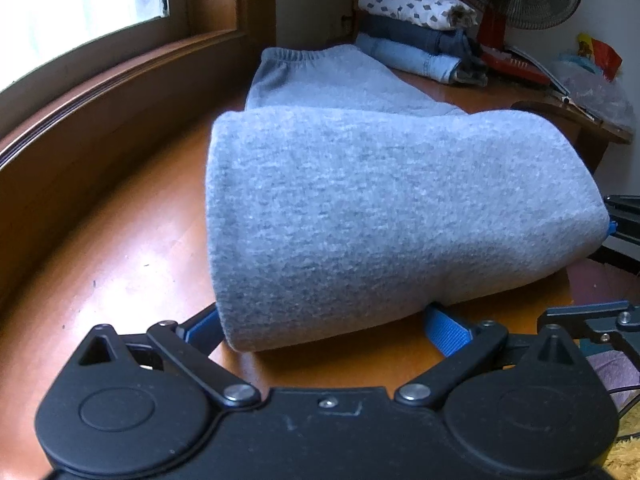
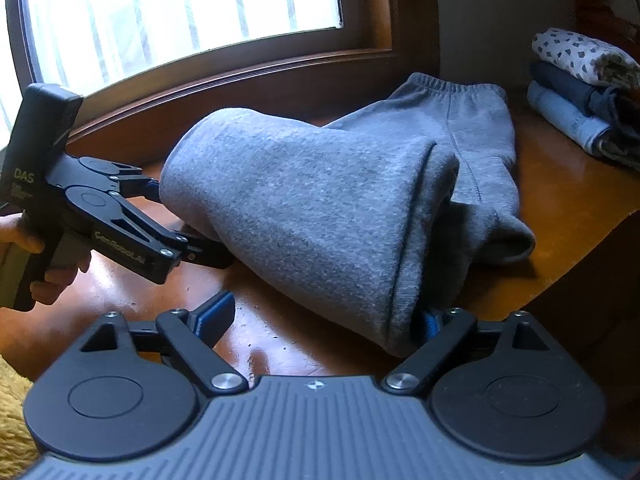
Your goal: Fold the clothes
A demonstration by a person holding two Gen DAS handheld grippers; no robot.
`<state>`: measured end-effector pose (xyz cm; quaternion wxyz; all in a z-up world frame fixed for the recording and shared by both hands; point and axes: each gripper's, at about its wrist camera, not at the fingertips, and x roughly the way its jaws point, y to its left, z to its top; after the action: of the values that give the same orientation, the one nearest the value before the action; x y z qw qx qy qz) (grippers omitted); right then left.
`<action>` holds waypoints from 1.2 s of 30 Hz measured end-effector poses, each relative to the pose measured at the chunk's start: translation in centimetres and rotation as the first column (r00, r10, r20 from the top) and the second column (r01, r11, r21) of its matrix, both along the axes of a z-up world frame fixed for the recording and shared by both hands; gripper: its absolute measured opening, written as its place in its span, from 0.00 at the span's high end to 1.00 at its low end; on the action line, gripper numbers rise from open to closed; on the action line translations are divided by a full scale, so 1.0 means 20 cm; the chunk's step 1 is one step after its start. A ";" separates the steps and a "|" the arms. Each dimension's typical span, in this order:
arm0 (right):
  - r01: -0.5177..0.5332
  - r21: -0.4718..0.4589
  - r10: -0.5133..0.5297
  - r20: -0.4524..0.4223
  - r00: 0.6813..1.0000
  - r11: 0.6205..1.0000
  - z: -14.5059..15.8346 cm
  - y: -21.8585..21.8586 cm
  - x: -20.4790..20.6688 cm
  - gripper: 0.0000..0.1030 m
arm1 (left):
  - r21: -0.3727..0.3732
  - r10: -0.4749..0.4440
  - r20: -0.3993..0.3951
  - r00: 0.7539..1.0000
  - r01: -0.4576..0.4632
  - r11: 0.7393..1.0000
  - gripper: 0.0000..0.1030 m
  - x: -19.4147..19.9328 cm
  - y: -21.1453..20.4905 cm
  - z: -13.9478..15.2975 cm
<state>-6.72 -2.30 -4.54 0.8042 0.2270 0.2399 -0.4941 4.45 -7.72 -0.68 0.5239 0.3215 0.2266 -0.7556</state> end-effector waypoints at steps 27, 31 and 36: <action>-0.027 -0.064 0.021 -0.090 0.996 0.998 -0.05 0.01 0.04 0.17 | -0.068 -0.088 0.108 0.990 0.095 0.993 0.00 -0.05 -0.01 0.01; -0.013 -0.087 0.005 -0.091 0.996 0.996 -0.07 -0.01 0.04 0.20 | -0.094 -0.144 0.142 0.979 0.159 0.983 0.00 -0.10 -0.01 0.01; -0.001 -0.111 -0.010 -0.104 0.995 0.994 -0.06 -0.04 0.05 0.38 | -0.093 -0.210 0.129 0.969 0.223 0.970 0.02 -0.16 -0.01 0.01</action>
<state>-5.70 -3.08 -5.84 0.8009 0.1563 0.2533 -0.5196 1.20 -7.99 -0.41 0.4672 0.3599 0.1179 -0.7989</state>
